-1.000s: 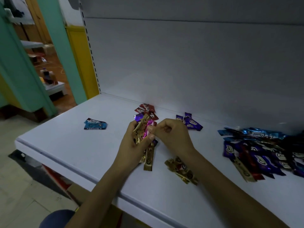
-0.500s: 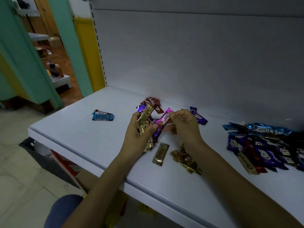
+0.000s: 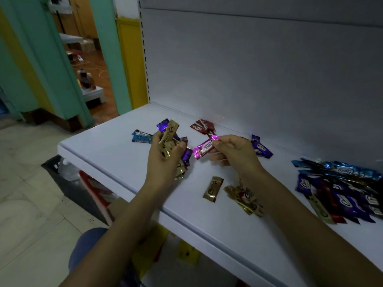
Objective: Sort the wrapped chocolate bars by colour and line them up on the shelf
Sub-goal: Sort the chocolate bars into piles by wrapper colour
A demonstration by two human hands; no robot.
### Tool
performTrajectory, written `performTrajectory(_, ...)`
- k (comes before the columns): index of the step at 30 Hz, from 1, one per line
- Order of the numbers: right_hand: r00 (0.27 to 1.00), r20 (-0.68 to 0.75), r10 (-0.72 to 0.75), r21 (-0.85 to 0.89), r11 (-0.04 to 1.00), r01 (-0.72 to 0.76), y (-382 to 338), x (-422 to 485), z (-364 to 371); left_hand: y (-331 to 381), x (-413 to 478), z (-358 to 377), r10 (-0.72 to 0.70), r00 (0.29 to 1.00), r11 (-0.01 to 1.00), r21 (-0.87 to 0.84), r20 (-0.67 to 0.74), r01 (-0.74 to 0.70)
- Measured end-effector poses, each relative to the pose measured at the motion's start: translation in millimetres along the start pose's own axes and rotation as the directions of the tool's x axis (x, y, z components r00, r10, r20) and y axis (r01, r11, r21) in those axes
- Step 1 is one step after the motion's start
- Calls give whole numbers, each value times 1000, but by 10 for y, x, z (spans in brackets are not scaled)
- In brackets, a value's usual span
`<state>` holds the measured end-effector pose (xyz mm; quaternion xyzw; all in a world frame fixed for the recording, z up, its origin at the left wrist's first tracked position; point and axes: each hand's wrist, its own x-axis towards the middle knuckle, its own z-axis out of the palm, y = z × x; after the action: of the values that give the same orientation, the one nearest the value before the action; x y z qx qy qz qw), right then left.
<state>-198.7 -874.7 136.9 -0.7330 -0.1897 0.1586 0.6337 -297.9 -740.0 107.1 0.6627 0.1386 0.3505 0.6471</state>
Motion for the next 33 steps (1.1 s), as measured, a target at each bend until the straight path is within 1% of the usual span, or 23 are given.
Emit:
performTrajectory(2, 993, 116, 10, -98, 995, 1, -83, 40, 147, 50, -14, -209, 35, 997, 999, 15, -74, -34)
performTrajectory(3, 989, 149, 7, -143, 990, 15, -107, 83, 249, 66, -30, -315, 42, 993, 999, 15, -109, -41)
performTrajectory(7, 963, 269, 29, -339, 939, 66, -85, 317, 743, 106, -123, -609, 3, 981, 1000, -26, -195, -8)
performTrajectory(8, 957, 288, 30, -409, 908, 95, -47, 369, 856, 120, -148, -652, -5, 978, 999, -35, -209, -3)
performTrajectory(10, 959, 284, -4, -562, 810, 169, 49, 445, 1031, 129, -195, -714, -19, 975, 998, -56, -221, 6)
performTrajectory(12, 966, 256, -49, -653, 728, 210, 120, 453, 1141, 127, -229, -752, -37, 971, 998, -57, -234, 25)
performTrajectory(14, 968, 235, -87, -666, 711, 225, 151, 456, 1163, 118, -235, -740, -63, 971, 995, -87, -230, 44)
performTrajectory(17, 953, 254, -167, -597, 748, 290, 92, 432, 971, 144, -209, -587, -105, 977, 985, -152, -184, 77)
performTrajectory(18, 939, 284, -192, -577, 748, 327, 62, 399, 844, 159, -201, -507, -110, 982, 983, -166, -152, 84)
performTrajectory(20, 901, 371, -224, -566, 715, 411, 29, 260, 521, 166, -187, -327, -119, 990, 979, -178, -81, 103)
performTrajectory(22, 857, 464, -223, -534, 701, 472, 52, 57, 198, 150, -181, -144, -136, 990, 974, -190, -36, 127)
performTrajectory(24, 832, 518, -198, -527, 693, 493, 134, -138, -78, 122, -177, 25, -134, 991, 971, -203, -18, 128)
performTrajectory(27, 830, 544, -122, -608, 624, 491, 261, -276, -314, 81, -200, 236, -118, 993, 967, -227, 15, 118)
performTrajectory(29, 816, 567, -113, -634, 572, 520, 273, -313, -337, 55, -251, 329, -101, 994, 976, -188, 52, 109)
performTrajectory(31, 791, 588, -169, -655, 476, 588, 245, -344, -293, 27, -306, 359, -89, 992, 981, -165, 92, 103)
performTrajectory(33, 770, 599, -220, -695, 334, 637, 219, -336, -248, 10, -331, 344, -87, 990, 980, -171, 113, 105)
